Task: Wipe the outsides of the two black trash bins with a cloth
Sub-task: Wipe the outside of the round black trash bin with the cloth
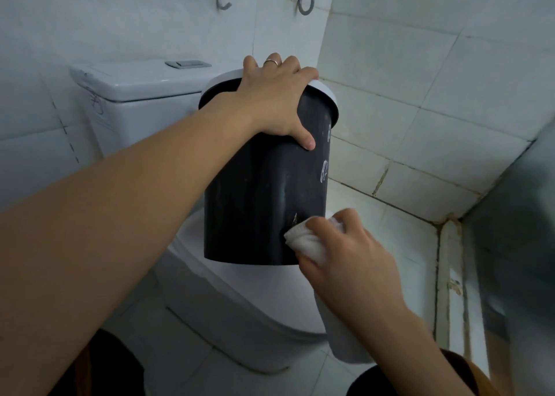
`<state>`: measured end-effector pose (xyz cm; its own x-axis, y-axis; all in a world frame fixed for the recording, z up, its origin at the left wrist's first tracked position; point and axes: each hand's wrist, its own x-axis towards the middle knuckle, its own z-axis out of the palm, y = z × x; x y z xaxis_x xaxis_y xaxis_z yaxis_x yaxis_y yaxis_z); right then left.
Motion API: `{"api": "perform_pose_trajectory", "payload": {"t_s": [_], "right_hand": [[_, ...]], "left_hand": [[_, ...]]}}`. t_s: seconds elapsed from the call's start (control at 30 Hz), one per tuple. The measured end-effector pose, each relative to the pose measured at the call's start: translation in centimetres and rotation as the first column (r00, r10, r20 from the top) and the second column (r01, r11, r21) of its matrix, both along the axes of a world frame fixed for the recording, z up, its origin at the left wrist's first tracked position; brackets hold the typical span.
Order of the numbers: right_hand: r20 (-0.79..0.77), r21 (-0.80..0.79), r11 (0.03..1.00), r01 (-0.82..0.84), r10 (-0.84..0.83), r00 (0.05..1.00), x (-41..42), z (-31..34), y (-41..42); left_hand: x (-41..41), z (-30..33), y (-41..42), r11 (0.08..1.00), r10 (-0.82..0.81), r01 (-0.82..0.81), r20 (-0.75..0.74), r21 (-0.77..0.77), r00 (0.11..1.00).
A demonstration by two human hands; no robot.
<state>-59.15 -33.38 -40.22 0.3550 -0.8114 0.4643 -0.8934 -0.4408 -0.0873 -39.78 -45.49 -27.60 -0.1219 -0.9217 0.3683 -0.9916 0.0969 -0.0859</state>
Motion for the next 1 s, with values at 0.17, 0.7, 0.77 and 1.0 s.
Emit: {"api": "perform_pose_trajectory", "payload": {"t_s": [0.17,0.7,0.77,1.0], "right_hand": [[-0.007,-0.021,1.0,0.009,-0.009,1.0,-0.1,0.2,-0.2],[-0.009,-0.067,0.997,0.033,-0.034,0.999,0.8,0.4,0.8],[0.039,-0.094,0.995,0.025,-0.021,0.999,1.3,1.0,0.1],[0.021,-0.066,0.998,-0.011,0.013,1.0,1.5,0.2,0.8]], "left_hand": [[-0.4,0.0,0.1,1.0,-0.01,0.01,0.003,-0.011,1.0],[-0.6,0.0,0.7,1.0,-0.001,0.001,0.022,-0.016,1.0],[-0.9,0.0,0.7,1.0,-0.002,0.003,0.032,-0.02,0.999],[-0.4,0.1,0.6,1.0,0.015,-0.014,0.031,-0.011,0.999]]}}
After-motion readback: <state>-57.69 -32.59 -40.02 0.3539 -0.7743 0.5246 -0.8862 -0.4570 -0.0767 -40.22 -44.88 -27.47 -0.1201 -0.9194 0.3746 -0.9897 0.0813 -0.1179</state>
